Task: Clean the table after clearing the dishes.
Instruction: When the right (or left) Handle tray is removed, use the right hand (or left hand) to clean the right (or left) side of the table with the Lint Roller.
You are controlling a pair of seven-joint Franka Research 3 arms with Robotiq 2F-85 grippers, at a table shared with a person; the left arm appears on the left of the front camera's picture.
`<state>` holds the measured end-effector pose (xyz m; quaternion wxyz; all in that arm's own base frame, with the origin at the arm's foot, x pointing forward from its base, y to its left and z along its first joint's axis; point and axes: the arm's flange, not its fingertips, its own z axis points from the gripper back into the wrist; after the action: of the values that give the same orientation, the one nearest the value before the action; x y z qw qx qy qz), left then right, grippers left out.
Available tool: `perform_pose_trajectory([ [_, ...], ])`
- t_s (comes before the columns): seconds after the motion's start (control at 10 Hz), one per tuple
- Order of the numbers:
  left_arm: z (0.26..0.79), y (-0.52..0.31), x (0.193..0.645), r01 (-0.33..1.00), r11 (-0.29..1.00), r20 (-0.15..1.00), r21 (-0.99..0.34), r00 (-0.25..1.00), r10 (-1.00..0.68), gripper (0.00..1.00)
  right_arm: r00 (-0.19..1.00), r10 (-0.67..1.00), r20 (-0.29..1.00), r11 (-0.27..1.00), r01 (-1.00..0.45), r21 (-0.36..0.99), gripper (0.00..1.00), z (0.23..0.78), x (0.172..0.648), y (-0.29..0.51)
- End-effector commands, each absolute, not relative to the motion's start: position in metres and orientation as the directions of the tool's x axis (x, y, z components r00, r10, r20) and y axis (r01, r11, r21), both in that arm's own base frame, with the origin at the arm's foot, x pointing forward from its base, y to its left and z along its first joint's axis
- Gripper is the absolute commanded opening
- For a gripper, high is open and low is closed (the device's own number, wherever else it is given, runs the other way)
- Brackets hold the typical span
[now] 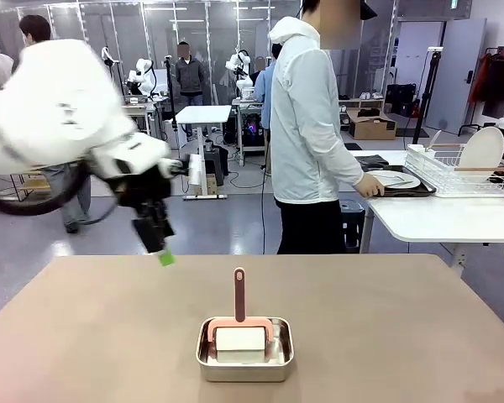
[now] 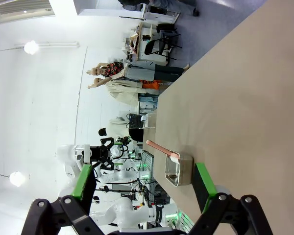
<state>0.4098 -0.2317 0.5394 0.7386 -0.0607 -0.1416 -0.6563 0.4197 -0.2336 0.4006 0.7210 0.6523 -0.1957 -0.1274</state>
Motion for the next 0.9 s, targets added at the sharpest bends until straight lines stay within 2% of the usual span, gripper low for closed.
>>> perform_pose_trajectory([
  [0.0, 0.546, -0.261, 0.434, 0.991, 0.082, 0.164, 0.109, 0.063, -0.984, 1.0, 0.892, -0.435, 0.122, 0.115, -0.079, 0.99, 1.0, 0.404, 0.418, -0.233],
  [0.2, 0.539, -0.298, 0.449, 0.993, 0.109, 0.129, 0.054, 0.101, -0.987, 1.0, 0.892, -0.435, 0.122, 0.115, -0.079, 0.99, 1.0, 0.404, 0.418, -0.233],
  [0.5, 0.519, -0.334, 0.466, 0.998, 0.042, 0.105, 0.039, 0.038, -0.994, 1.0, 0.892, -0.435, 0.122, 0.115, -0.079, 0.99, 1.0, 0.404, 0.418, -0.233],
  [0.8, 0.5, -0.357, 0.488, 0.999, 0.032, 0.077, -0.016, 0.033, -0.997, 1.0, 0.892, -0.435, 0.122, 0.115, -0.079, 0.99, 1.0, 0.404, 0.418, -0.233],
])
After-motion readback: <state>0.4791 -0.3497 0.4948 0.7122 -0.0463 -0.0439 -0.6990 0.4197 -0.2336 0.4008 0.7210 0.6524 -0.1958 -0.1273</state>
